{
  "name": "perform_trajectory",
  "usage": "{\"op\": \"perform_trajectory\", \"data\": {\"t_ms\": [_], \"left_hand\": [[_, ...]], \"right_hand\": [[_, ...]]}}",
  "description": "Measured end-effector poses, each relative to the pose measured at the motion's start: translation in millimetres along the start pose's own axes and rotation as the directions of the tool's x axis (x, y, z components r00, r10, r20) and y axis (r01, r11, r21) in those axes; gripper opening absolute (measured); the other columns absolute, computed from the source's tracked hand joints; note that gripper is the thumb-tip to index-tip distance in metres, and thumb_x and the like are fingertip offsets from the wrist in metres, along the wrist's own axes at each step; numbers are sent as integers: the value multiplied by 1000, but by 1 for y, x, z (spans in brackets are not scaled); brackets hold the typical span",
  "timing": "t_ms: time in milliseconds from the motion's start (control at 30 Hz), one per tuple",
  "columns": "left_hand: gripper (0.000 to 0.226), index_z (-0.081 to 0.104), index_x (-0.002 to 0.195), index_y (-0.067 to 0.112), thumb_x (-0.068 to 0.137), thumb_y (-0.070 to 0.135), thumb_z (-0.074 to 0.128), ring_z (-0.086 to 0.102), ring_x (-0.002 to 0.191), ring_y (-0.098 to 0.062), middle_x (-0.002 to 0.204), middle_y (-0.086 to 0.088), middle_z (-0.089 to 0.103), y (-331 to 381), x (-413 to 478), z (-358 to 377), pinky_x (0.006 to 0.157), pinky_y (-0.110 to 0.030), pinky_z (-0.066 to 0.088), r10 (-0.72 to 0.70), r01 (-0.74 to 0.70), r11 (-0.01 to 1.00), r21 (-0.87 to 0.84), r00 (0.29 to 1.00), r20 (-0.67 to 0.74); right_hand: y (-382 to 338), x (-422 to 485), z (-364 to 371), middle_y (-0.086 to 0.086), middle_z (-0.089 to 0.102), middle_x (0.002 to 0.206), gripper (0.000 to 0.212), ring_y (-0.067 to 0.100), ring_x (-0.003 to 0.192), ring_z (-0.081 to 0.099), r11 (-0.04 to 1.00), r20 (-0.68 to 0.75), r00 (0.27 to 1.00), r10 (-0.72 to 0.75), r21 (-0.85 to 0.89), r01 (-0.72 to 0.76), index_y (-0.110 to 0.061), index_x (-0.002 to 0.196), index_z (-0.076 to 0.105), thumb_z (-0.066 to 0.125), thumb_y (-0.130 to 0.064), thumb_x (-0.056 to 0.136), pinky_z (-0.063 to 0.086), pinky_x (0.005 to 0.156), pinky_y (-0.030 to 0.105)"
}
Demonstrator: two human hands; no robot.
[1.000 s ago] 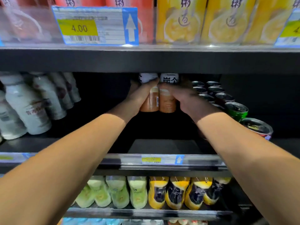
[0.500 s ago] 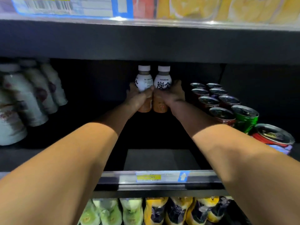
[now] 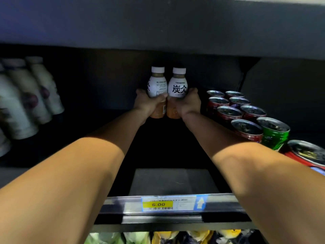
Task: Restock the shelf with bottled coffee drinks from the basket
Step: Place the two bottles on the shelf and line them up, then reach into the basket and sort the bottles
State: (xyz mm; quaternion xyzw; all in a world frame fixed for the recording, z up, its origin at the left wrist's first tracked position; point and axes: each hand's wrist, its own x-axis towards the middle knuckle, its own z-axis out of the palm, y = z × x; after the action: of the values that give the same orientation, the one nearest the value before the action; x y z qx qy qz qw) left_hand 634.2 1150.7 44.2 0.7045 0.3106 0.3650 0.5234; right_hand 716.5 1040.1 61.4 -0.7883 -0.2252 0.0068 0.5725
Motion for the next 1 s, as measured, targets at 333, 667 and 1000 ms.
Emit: {"op": "perform_trajectory", "data": {"t_ms": [333,667,1000], "left_hand": [[73,34,130,5,81,36,79,60,103,-19,114,-3,55,5,-6,5,85,-31,49,2,-2,1000,25,1000,-5],[85,37,142,9,80,55,72,56,123,-24,138,-8,54,21,-31,-11,101,-36,48,-85,72,981,183,994,64],[44,59,121,18,100,44,30,60,103,-42,129,-20,58,97,-176,-56,84,-43,49,209,-485,353,800,875,438]], "right_hand": [[-1,-2,1,10,55,133,70,27,121,56,999,4,1000,-9,-31,9,-9,128,45,83,-34,74,46,90,29],[-25,-21,-30,13,63,131,62,28,121,60,973,78,994,71,-225,-52,-10,131,57,73,-45,82,41,81,22],[-84,-164,-115,17,62,123,36,38,115,59,457,219,924,-314,-818,350,-12,122,64,47,-32,98,46,85,37]]}}
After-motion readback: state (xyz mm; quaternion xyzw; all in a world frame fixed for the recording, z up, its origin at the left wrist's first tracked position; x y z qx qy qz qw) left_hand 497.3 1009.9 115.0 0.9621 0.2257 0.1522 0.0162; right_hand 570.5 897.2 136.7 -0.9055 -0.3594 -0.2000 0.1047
